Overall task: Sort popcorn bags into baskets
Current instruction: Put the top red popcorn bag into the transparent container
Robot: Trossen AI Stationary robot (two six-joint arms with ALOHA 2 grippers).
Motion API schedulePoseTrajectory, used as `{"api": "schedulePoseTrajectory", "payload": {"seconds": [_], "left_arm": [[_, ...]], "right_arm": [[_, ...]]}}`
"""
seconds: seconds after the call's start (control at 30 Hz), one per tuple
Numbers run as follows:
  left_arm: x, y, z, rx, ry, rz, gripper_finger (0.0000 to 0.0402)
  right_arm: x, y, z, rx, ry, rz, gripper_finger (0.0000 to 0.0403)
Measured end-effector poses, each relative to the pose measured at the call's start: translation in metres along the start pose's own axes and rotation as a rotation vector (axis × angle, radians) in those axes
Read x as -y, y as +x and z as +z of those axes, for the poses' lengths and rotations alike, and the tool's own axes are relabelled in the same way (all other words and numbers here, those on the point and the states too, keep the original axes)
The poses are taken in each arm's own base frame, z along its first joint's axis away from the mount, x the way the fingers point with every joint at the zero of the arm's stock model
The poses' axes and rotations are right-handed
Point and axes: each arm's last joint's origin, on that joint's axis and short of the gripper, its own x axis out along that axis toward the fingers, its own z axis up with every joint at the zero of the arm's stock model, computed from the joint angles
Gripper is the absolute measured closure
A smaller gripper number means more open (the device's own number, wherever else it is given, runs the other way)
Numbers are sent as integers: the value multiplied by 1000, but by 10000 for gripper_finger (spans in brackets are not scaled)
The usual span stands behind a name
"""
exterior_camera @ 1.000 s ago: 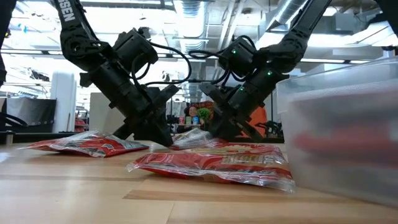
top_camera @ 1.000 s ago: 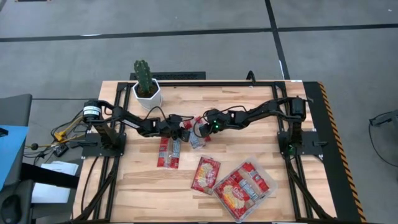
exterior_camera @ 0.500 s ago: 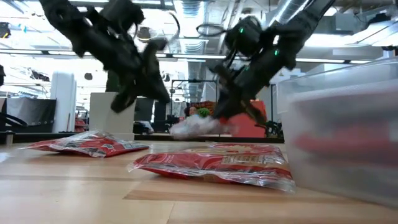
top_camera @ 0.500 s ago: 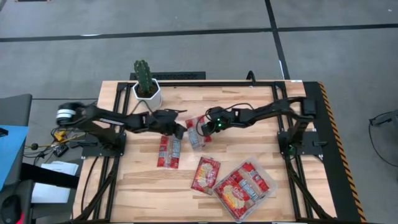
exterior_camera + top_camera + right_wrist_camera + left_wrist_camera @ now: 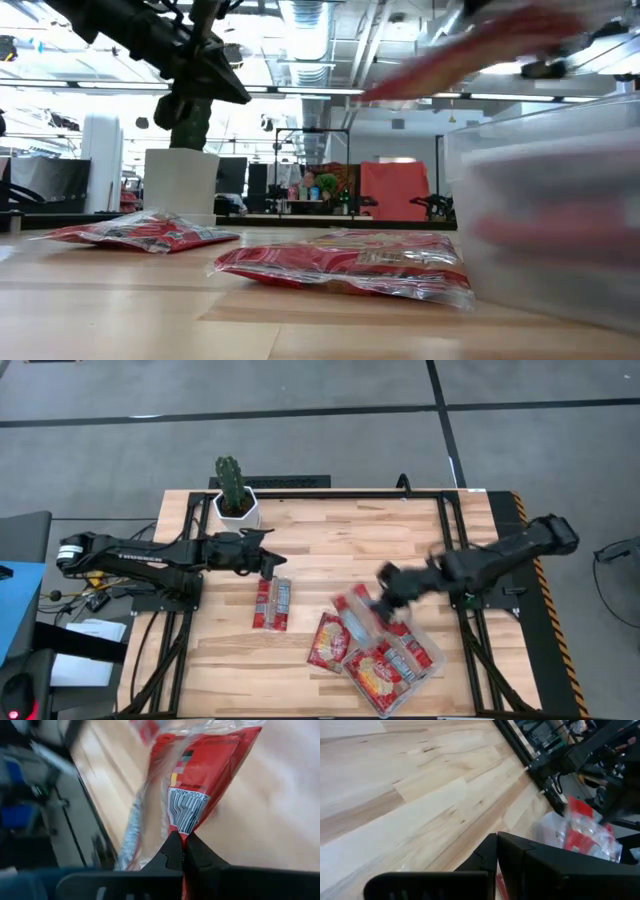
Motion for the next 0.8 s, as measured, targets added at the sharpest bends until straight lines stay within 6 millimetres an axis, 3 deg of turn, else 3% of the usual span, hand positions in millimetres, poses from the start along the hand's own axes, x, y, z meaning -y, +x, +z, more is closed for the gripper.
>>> {"api": "schedulePoseTrajectory", "payload": {"seconds": [0.2,0.33,0.57,0.8], "left_arm": [[-1,3,-4,-47,7,4,401],[-2,7,-7,-55,12,21,401],[-5,17,-14,-103,16,28,401],[3,22,-22,-128,40,-34,399]], "right_arm": [[-5,-22,-78,-187,81,-140,391],[0,-24,-110,-249,101,-251,392],[2,-5,-120,-236,101,-333,382],[5,12,-126,-245,73,-410,339]]}}
